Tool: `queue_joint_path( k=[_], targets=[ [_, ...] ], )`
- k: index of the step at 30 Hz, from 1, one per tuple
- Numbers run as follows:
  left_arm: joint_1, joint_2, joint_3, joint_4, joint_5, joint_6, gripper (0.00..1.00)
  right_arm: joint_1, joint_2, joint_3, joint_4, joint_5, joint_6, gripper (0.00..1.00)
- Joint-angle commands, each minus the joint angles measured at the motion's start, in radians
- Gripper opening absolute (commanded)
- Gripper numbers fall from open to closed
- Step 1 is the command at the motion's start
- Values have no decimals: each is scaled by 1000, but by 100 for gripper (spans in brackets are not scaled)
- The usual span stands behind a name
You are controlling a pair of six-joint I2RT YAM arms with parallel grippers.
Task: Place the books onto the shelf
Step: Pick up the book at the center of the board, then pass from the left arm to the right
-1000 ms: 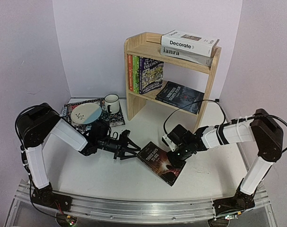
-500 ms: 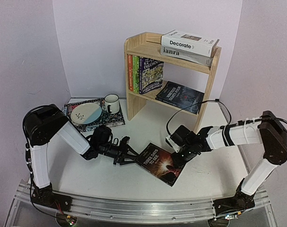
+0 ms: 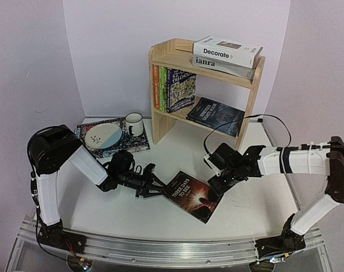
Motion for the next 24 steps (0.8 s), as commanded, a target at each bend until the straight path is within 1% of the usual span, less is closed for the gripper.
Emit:
queue_joint_path(
  k=[1, 4, 6, 9, 11, 15, 18, 24],
  targets=[
    [5, -4, -8, 63, 19, 20, 34, 72, -69, 27, -67, 82, -9, 73],
    [6, -9, -9, 63, 18, 19, 34, 141, -100, 5, -25, 108, -15, 91],
    [5, -9, -7, 62, 19, 18, 34, 185, -120, -26, 34, 120, -21, 92],
    [5, -14, -6, 64, 18, 17, 34, 267, -133, -52, 96, 180, -20, 92],
    [5, -16, -7, 64, 18, 16, 34, 316, -118, -55, 122, 222, -14, 89],
    [5, -24, -12, 63, 20, 15, 34, 409, -28, -23, 148, 298, 21, 85],
    [5, -31, -16, 63, 16, 13, 33, 484, 62, 14, 160, 393, 30, 82],
    [5, -43, -24, 63, 15, 12, 33, 530, 204, 69, 139, 524, 39, 78]
  ],
)
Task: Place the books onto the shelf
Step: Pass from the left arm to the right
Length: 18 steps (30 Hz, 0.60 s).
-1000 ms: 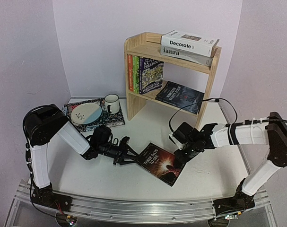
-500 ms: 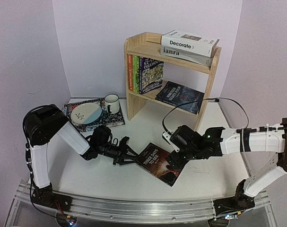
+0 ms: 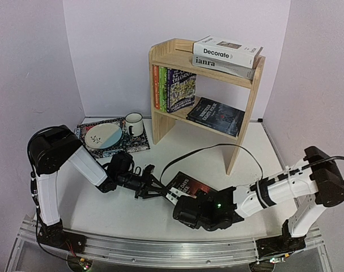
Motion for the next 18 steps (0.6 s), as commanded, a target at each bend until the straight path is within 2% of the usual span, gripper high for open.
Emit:
queue_joint_path(
  k=[1, 11, 18],
  targets=[
    [5, -45, -12, 56, 15, 12, 33, 17, 76, 57, -36, 163, 24, 78],
    [5, -50, -6, 56, 19, 8, 33, 41, 246, 130, -75, 214, 17, 78],
    [5, -57, -4, 56, 22, 2, 33, 41, 310, 151, -122, 325, 14, 70]
  ],
)
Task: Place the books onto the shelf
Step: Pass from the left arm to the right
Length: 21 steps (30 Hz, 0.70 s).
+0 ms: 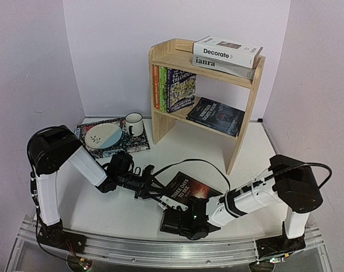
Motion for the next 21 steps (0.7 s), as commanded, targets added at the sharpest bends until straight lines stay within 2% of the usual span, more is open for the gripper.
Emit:
queue_joint_path(
  k=[1, 4, 8, 16, 21],
  targets=[
    [5, -55, 4, 56, 22, 3, 33, 2, 43, 30, -96, 119, 9, 68],
    [5, -59, 4, 57, 24, 1, 33, 2, 75, 42, -111, 168, 4, 63],
    [5, -61, 4, 57, 24, -2, 33, 2, 115, 59, -129, 227, -1, 50],
    [5, -78, 1, 57, 23, -21, 33, 2, 104, 74, -131, 274, -12, 1],
    [9, -122, -6, 57, 17, -26, 34, 2, 29, 58, -133, 316, -27, 0]
  ],
)
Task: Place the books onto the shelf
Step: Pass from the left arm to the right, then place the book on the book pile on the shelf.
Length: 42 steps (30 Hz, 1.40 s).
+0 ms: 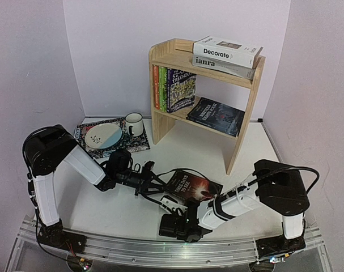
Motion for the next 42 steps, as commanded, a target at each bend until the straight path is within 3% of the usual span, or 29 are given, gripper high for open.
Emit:
queue_joint_path(
  k=[1, 5, 11, 18, 23, 36, 42],
  targets=[
    [10, -82, -9, 49, 16, -15, 35, 4, -101, 11, -56, 95, -17, 0],
    [49, -127, -39, 48, 27, -9, 46, 5, -171, -3, -56, 132, -61, 0],
    [143, -261, -105, 46, 30, 2, 81, 9, -333, -48, -3, 71, -187, 0],
    [223, -370, -126, -39, 49, 48, 98, 10, -607, -92, 97, -94, -393, 0],
    [258, -464, -106, -160, 46, 137, 100, 10, -756, -90, 117, -201, -510, 0],
    [292, -597, -78, -377, 0, 302, 100, 7, -889, -19, 117, -198, -730, 0],
    [298, -669, 36, -702, -158, 507, 100, -1, -981, 20, 117, -214, -780, 0]
  ],
)
